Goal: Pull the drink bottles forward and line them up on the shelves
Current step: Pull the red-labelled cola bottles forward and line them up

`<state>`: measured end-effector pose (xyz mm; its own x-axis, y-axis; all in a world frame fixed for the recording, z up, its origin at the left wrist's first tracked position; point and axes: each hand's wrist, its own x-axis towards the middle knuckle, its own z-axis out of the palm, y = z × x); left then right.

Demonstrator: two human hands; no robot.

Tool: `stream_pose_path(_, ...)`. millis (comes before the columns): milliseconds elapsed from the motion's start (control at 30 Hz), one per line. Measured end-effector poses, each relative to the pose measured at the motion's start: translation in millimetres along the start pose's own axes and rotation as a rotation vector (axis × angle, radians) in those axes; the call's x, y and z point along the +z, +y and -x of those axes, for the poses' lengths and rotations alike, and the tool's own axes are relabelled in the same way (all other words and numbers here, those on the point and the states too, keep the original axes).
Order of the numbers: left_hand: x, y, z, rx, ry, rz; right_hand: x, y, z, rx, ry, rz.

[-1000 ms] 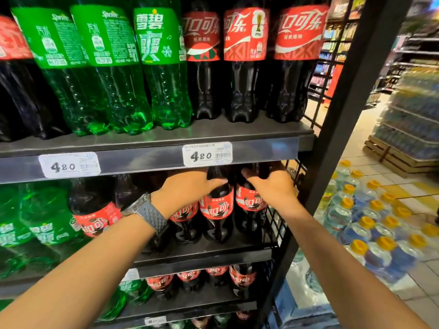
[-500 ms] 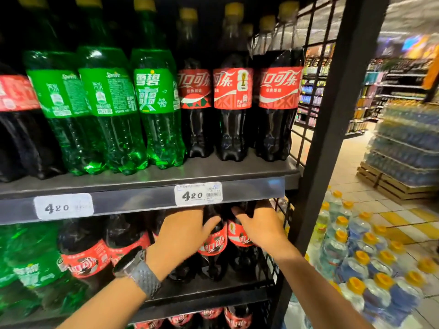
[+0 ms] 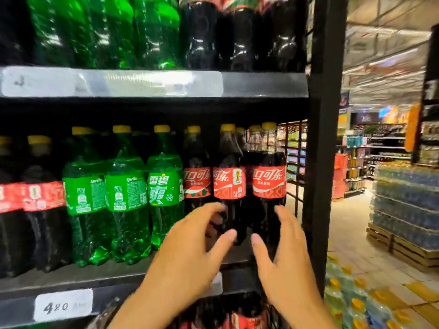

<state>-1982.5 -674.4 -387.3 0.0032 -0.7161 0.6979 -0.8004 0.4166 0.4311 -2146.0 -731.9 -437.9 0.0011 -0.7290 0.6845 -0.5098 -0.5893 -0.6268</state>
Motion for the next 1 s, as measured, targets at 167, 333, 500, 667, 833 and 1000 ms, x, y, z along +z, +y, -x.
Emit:
stream_pose_path(167,45,-11,-27,-0.164,0.093,0.048,19,1,-14,0.117,0.053,-0.017)
stream_pose_path(333,78,-24,-36,-0.306,0.098,0.114,26,8,-20,0.136,0.092,-0.022)
stream_pose_path(500,92,-26,-40,-0.349,0.177,0.026,25,13,-32,0.156,0.147,-0.070)
stream_pose_path(667,102,-21,-40,-0.363,0.206,0.074,36,12,-40,0.190,0.195,0.105)
stream_pose_path(833,102,-23,-41,-0.346,0.208,-0.018,38,18,-47,0.192,0.185,0.206)
stream_pose_path(1000,101,-20,-36,-0.310,0.215,-0.081,35,20,-45,0.185,0.142,0.094)
